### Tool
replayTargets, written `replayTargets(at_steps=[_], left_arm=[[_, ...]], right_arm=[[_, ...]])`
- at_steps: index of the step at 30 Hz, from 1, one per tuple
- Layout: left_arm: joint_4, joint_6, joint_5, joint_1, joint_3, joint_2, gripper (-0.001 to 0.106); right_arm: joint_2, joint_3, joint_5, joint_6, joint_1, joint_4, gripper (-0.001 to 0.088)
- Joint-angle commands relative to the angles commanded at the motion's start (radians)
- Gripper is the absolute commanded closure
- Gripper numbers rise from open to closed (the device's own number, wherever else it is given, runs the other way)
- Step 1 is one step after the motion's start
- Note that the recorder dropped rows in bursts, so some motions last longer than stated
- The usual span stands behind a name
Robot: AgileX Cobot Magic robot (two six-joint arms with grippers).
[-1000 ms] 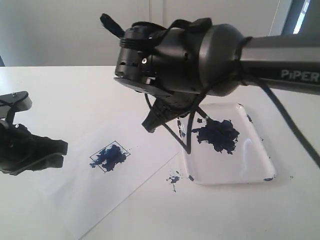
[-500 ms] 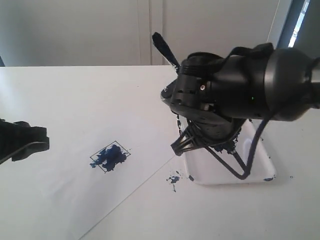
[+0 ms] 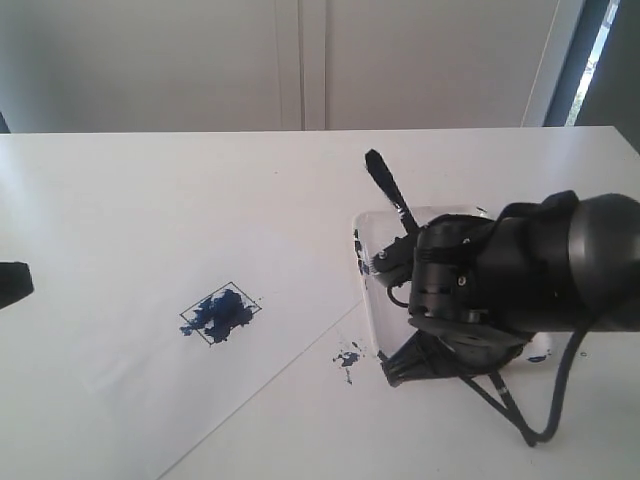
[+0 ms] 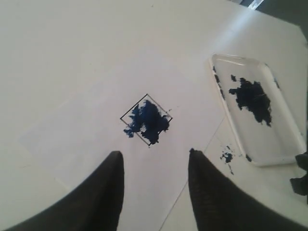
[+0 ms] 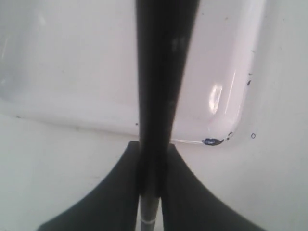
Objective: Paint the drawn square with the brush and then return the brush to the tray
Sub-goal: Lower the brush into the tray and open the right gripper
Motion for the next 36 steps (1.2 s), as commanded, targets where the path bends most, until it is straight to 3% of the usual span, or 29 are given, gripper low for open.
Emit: replayTargets(at_steps=[9,16,34,36], left_arm=[[-0.013,-0.027,0.049,0.0,0.044,-0.147,0.057],[-0.025,-0.034,0.098,0.0,0.07,-0.216,0.057],[-0.023,-0.034,0.137,0.0,0.07,-0.225,0.057],[-0.023,-0.034,0.137,0.0,0.07,-0.225,0.057]], right_arm=[[0.0,0.121,-0.034,0.164,0.0,-0.091,0.0868],[0.0,0.143,-0.105,0.222,0.0,-0.129,0.0868],[0.117,0.143,-0.12,0.244,0.0,-0.098,0.0868],[0.117,0.143,-0.128,0.244,0.0,-0.096,0.0829]])
